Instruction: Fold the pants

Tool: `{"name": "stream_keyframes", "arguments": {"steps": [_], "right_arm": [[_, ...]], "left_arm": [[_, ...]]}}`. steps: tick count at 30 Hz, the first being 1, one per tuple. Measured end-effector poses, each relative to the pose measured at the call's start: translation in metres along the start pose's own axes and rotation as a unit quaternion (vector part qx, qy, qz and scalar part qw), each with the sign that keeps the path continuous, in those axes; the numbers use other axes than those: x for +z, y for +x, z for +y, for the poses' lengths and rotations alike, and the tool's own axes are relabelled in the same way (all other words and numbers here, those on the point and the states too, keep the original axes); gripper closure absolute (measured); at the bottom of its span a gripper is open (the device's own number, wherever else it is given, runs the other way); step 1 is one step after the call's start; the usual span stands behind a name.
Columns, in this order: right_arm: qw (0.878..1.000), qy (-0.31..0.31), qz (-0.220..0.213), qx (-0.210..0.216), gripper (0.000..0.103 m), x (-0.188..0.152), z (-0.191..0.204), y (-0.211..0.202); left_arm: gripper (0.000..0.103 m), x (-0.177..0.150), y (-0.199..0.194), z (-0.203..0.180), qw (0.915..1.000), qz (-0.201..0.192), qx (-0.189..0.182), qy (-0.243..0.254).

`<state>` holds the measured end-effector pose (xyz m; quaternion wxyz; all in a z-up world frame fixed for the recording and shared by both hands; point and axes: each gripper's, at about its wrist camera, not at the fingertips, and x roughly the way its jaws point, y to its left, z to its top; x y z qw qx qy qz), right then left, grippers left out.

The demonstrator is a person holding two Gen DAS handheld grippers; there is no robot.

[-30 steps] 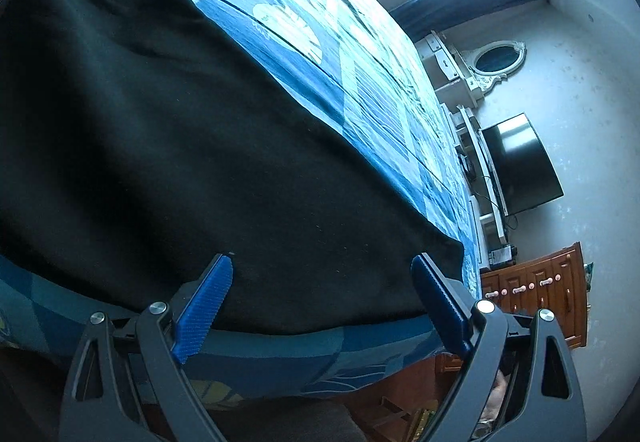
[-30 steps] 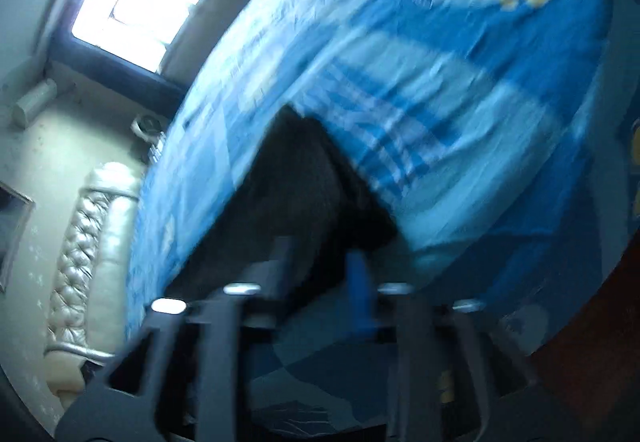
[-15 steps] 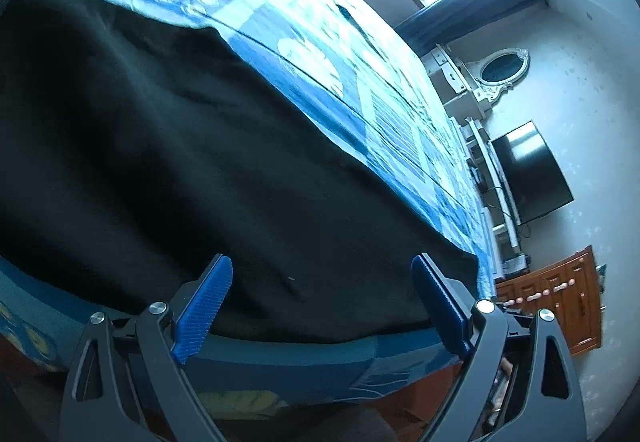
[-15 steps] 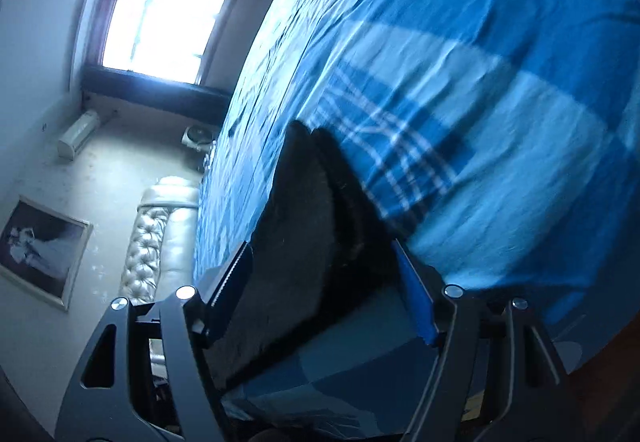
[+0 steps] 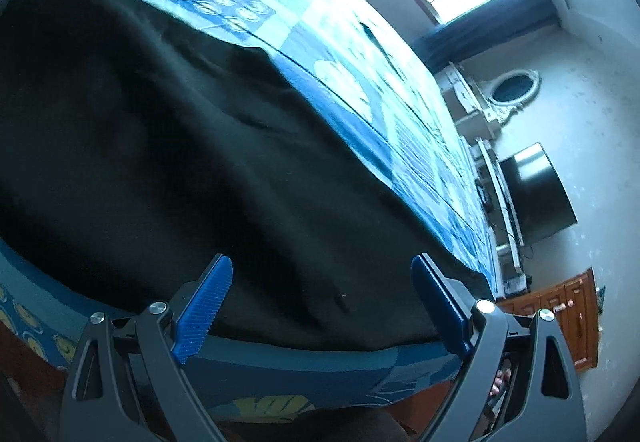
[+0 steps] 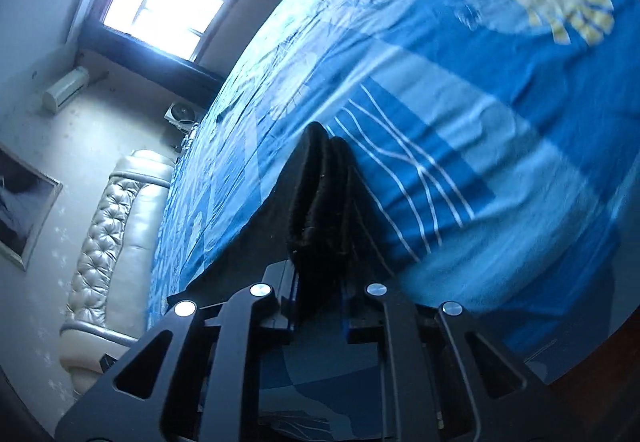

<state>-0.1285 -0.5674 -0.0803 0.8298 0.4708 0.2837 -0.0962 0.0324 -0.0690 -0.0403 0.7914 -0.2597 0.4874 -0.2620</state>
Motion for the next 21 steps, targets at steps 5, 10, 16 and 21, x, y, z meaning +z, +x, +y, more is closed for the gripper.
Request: {"name": "stream_keyframes", "arguments": {"steps": [5, 10, 16, 21], "right_arm": [[0.999, 0.044, 0.012, 0.011, 0.091, -0.013, -0.038, 0.016], [0.999, 0.033, 0.004, -0.017, 0.076, -0.003, -0.03, -0.003], [0.988, -0.087, -0.039, -0.122, 0.048, 0.014, 0.043, -0.03], [0.977, -0.209, 0.049, 0.0, 0.038, -0.004, 0.174, 0.054]], "left_arm": [[0.013, -0.001, 0.018, -0.003, 0.9994, 0.028, 0.009, 0.019], [0.013, 0.003, 0.019, 0.007, 0.9985, 0.052, 0.0, 0.016], [0.013, 0.03, -0.008, 0.006, 0.9951, 0.005, 0.029, 0.095], [0.013, 0.056, -0.011, 0.046, 0.9953, 0.003, 0.053, 0.081]]}}
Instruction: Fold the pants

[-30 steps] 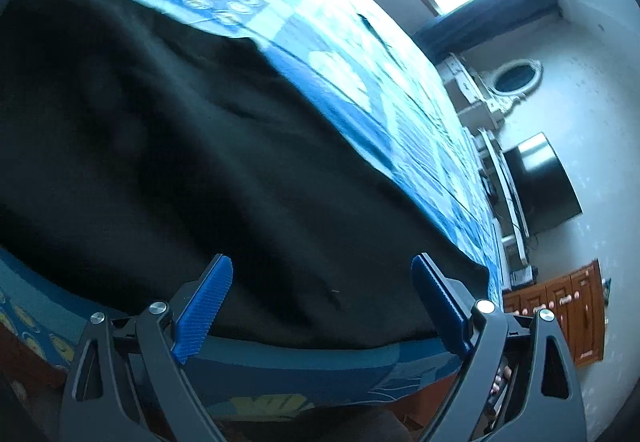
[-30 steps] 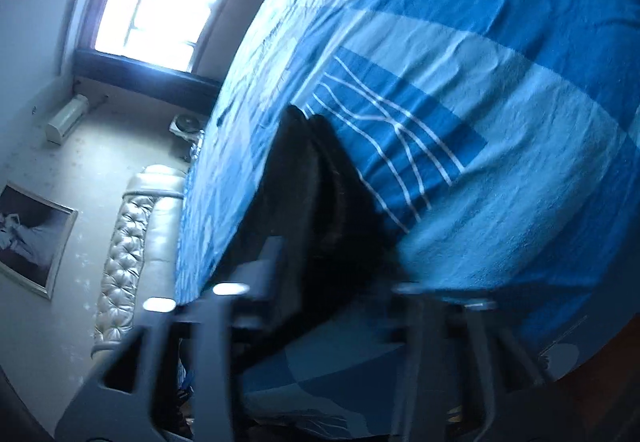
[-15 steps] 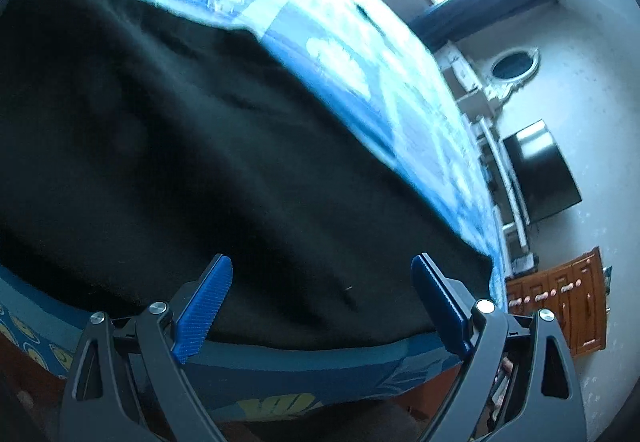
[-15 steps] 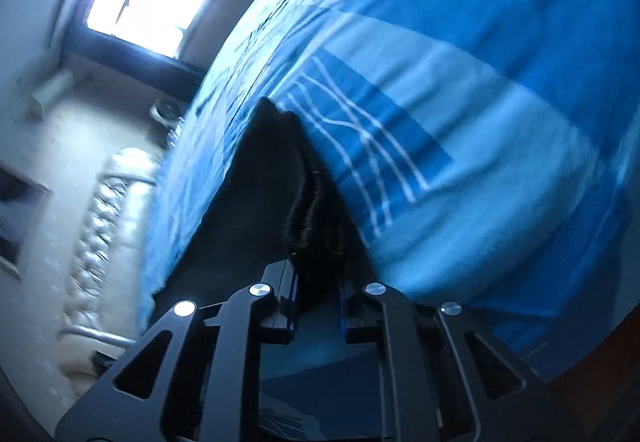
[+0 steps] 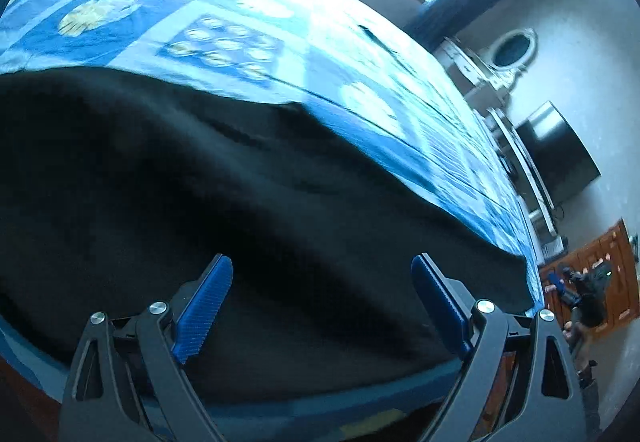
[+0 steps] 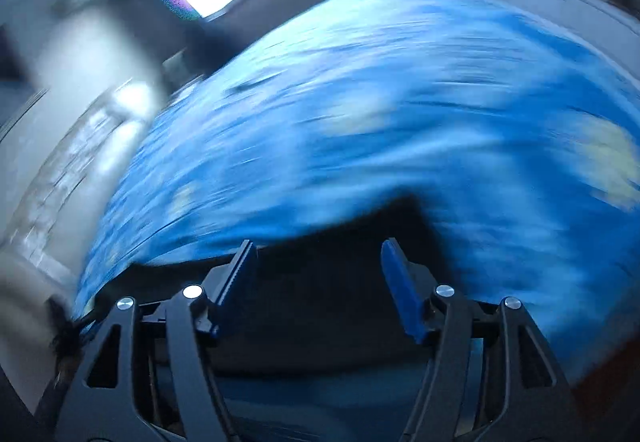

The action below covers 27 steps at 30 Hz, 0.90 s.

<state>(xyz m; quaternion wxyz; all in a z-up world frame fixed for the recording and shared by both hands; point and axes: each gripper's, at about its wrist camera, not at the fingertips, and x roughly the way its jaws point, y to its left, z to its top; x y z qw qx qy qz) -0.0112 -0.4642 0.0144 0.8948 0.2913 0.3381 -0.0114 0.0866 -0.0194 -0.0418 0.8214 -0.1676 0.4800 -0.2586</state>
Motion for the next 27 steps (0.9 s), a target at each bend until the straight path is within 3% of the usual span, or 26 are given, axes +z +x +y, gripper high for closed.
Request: {"name": "stream_keyframes", "arguments": {"steps": [2, 5, 8, 11, 15, 21, 27], "right_arm": [[0.996, -0.042, 0.045, 0.063, 0.038, 0.011, 0.054, 0.052], [0.979, -0.1, 0.122, 0.128, 0.038, 0.013, 0.133, 0.138], [0.961, -0.132, 0.179, 0.166, 0.038, 0.011, 0.196, 0.21], [0.943, -0.125, 0.229, 0.205, 0.038, 0.009, 0.244, 0.278], [0.923, -0.132, 0.282, 0.226, 0.038, 0.001, 0.286, 0.33], [0.901, -0.132, 0.335, 0.242, 0.038, -0.012, 0.31, 0.358], [0.907, -0.118, 0.336, 0.226, 0.038, -0.003, 0.302, 0.375]], "left_arm": [[0.013, 0.0, 0.002, 0.019, 0.9997, 0.007, -0.01, -0.022], [0.013, -0.005, -0.002, 0.031, 0.9984, 0.001, -0.053, -0.021], [0.013, -0.012, -0.002, 0.027, 0.9985, 0.011, -0.048, 0.024], [0.013, -0.02, 0.0, 0.02, 0.9972, 0.008, -0.03, 0.068], [0.013, -0.026, -0.004, 0.024, 0.9972, -0.011, -0.034, 0.066], [0.013, -0.027, -0.007, 0.028, 0.9968, -0.018, -0.05, 0.06], [0.013, -0.027, -0.006, 0.027, 0.9966, -0.02, -0.05, 0.062]]}}
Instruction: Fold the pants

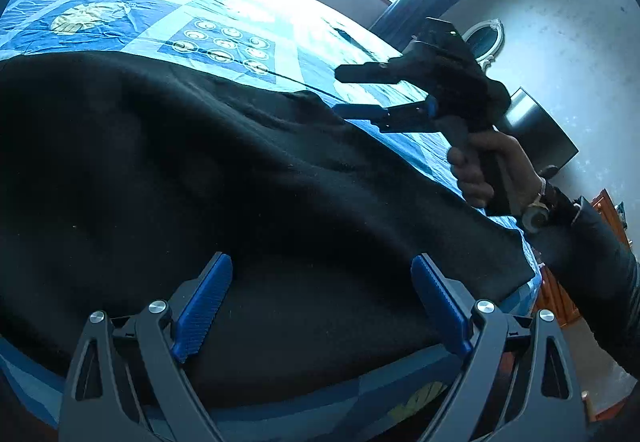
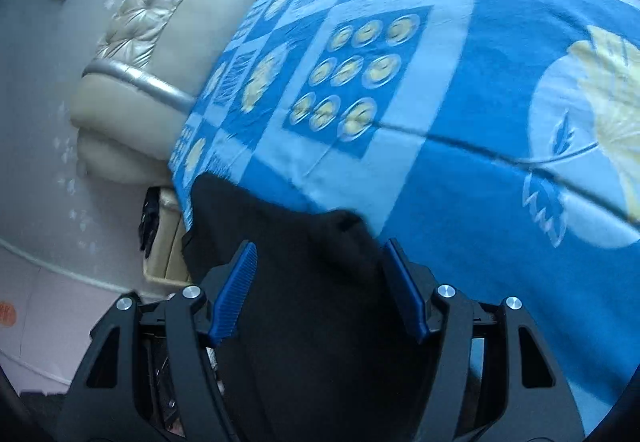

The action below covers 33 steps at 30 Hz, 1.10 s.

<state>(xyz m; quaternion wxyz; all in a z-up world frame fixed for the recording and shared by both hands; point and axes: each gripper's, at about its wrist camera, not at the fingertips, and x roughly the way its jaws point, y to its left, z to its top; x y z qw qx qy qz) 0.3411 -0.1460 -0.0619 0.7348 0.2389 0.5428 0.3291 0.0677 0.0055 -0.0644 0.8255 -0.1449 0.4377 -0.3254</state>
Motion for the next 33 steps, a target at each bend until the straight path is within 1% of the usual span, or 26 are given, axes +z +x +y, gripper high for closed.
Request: {"name": "stream_keyframes", "arguments": {"steps": [4, 7, 8, 10, 11, 12, 13, 16, 17, 18, 19, 20, 22, 26, 27, 28, 29, 30, 32, 33], "right_arm": [[0.999, -0.007, 0.035, 0.011, 0.038, 0.002, 0.0, 0.015], [0.999, -0.008, 0.041, 0.023, 0.038, 0.005, 0.003, 0.016], [0.999, -0.01, 0.044, 0.022, 0.038, 0.005, 0.004, 0.015], [0.999, -0.023, 0.044, 0.007, 0.038, 0.006, 0.009, 0.013], [0.998, -0.03, 0.047, 0.014, 0.038, 0.005, 0.012, 0.011], [0.998, -0.033, 0.051, 0.01, 0.038, 0.004, 0.014, 0.011], [0.997, -0.034, 0.062, 0.007, 0.038, 0.002, 0.015, 0.012], [0.994, -0.034, 0.1, 0.032, 0.038, -0.004, 0.016, 0.02], [0.993, -0.036, 0.105, 0.028, 0.036, -0.005, 0.016, 0.022], [0.993, -0.035, 0.106, 0.026, 0.033, -0.005, 0.017, 0.024], [0.994, -0.023, 0.101, 0.038, 0.028, -0.003, 0.015, 0.026], [0.994, -0.011, 0.094, 0.046, 0.025, 0.0, 0.013, 0.027], [0.995, 0.024, 0.075, 0.065, 0.024, 0.007, 0.004, 0.03], [0.992, 0.07, 0.068, 0.079, 0.025, 0.014, -0.008, 0.043], [0.992, 0.077, 0.06, 0.08, 0.027, 0.015, -0.009, 0.043], [0.992, 0.079, 0.055, 0.08, 0.037, 0.016, -0.009, 0.043], [0.992, 0.084, 0.05, 0.076, 0.051, 0.017, -0.011, 0.042], [0.993, 0.088, 0.049, 0.065, 0.058, 0.018, -0.014, 0.042], [0.993, 0.099, 0.051, 0.047, 0.087, 0.016, -0.023, 0.043], [0.992, 0.108, 0.047, 0.046, 0.093, 0.015, -0.028, 0.043]], "left_arm": [[0.013, -0.001, 0.0, -0.001, 1.0, -0.001, 0.0, 0.004], [0.013, -0.002, -0.001, -0.002, 1.0, -0.001, 0.001, 0.005], [0.013, -0.002, -0.001, -0.003, 1.0, -0.001, 0.001, 0.006], [0.013, -0.002, 0.0, -0.002, 1.0, -0.001, 0.0, 0.006], [0.013, -0.002, 0.0, -0.002, 1.0, -0.001, 0.0, 0.005], [0.013, -0.001, 0.0, -0.002, 1.0, -0.001, 0.0, 0.004], [0.013, -0.001, 0.0, -0.002, 1.0, -0.001, -0.001, 0.003], [0.013, -0.001, 0.0, -0.001, 1.0, -0.001, -0.001, 0.004], [0.013, -0.001, 0.0, -0.002, 1.0, -0.001, 0.0, 0.005], [0.013, -0.001, 0.0, -0.001, 1.0, -0.002, 0.0, 0.006], [0.013, -0.001, 0.0, -0.002, 1.0, -0.002, 0.001, 0.007], [0.013, -0.001, 0.001, -0.002, 1.0, -0.002, 0.001, 0.008], [0.013, 0.0, 0.001, -0.001, 1.0, -0.002, 0.001, 0.008], [0.013, 0.0, 0.001, -0.001, 1.0, -0.002, 0.001, 0.009], [0.013, -0.001, 0.001, -0.001, 1.0, -0.002, 0.001, 0.01], [0.013, -0.001, 0.001, -0.001, 0.9999, -0.002, 0.001, 0.01], [0.013, -0.001, 0.001, -0.001, 0.9999, -0.002, 0.001, 0.012], [0.013, -0.001, 0.001, -0.001, 0.9999, -0.003, 0.001, 0.013], [0.013, -0.002, 0.001, -0.001, 0.9999, -0.003, 0.002, 0.015], [0.013, -0.002, 0.001, -0.001, 0.9999, -0.003, 0.002, 0.016]]}}
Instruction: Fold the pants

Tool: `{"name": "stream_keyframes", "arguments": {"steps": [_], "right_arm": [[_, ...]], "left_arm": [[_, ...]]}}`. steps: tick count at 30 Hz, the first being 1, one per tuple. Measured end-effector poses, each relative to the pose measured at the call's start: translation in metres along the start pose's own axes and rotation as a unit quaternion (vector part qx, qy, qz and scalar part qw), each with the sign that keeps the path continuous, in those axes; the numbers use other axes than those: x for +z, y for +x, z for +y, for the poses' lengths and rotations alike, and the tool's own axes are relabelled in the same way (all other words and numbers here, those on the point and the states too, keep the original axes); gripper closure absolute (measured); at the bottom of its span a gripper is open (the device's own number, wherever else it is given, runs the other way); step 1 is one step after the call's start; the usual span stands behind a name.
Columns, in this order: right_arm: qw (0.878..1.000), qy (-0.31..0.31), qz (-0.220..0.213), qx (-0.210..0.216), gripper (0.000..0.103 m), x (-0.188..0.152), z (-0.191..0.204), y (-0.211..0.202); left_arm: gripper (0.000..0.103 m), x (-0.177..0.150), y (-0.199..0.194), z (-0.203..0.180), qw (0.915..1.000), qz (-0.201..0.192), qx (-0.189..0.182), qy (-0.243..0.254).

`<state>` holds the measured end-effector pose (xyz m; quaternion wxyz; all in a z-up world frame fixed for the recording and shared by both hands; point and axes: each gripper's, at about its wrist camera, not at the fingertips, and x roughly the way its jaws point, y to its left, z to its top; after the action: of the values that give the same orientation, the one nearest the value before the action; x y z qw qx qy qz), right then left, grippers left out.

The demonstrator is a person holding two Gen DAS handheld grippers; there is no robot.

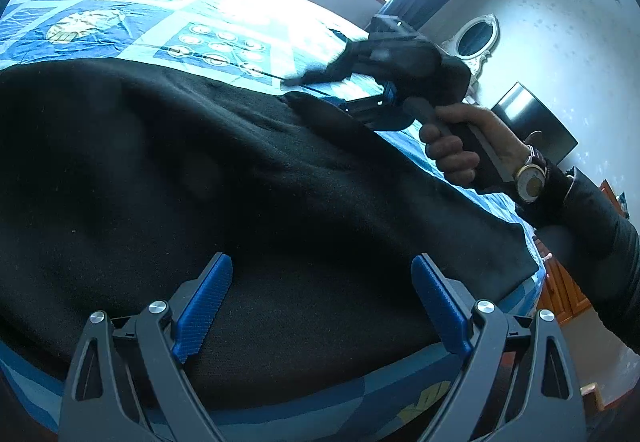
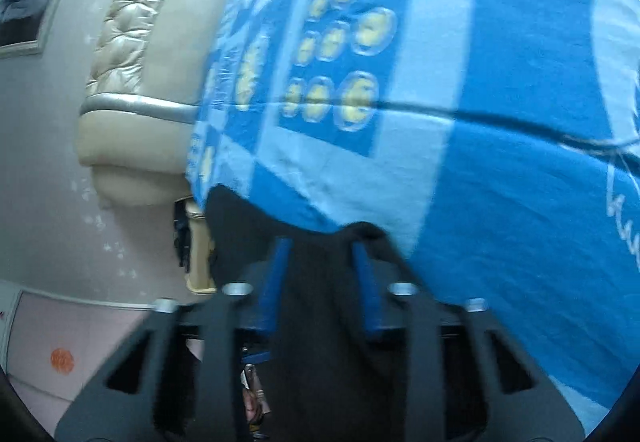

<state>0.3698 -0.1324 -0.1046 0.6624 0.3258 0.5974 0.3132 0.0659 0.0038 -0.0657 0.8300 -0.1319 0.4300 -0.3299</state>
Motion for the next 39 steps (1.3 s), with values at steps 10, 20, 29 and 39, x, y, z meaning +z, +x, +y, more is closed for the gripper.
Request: {"name": "stream_keyframes", "arguments": {"steps": [10, 20, 29, 39], "right_arm": [[0.997, 0.034, -0.057, 0.026, 0.097, 0.003, -0.024, 0.0], [0.982, 0.078, -0.161, 0.055, 0.05, -0.01, -0.051, -0.076], [0.956, 0.026, -0.287, -0.055, 0.02, -0.161, -0.059, -0.232], [0.888, 0.135, -0.4, -0.185, 0.006, -0.382, -0.145, -0.373]], "left_arm": [[0.013, -0.001, -0.002, -0.001, 1.0, 0.0, 0.001, 0.004], [0.013, 0.002, 0.0, -0.001, 0.9999, 0.012, 0.007, 0.01], [0.005, 0.015, 0.007, 0.003, 0.999, 0.038, -0.008, -0.021], [0.005, 0.012, 0.014, -0.025, 0.996, 0.029, 0.08, 0.027]]}}
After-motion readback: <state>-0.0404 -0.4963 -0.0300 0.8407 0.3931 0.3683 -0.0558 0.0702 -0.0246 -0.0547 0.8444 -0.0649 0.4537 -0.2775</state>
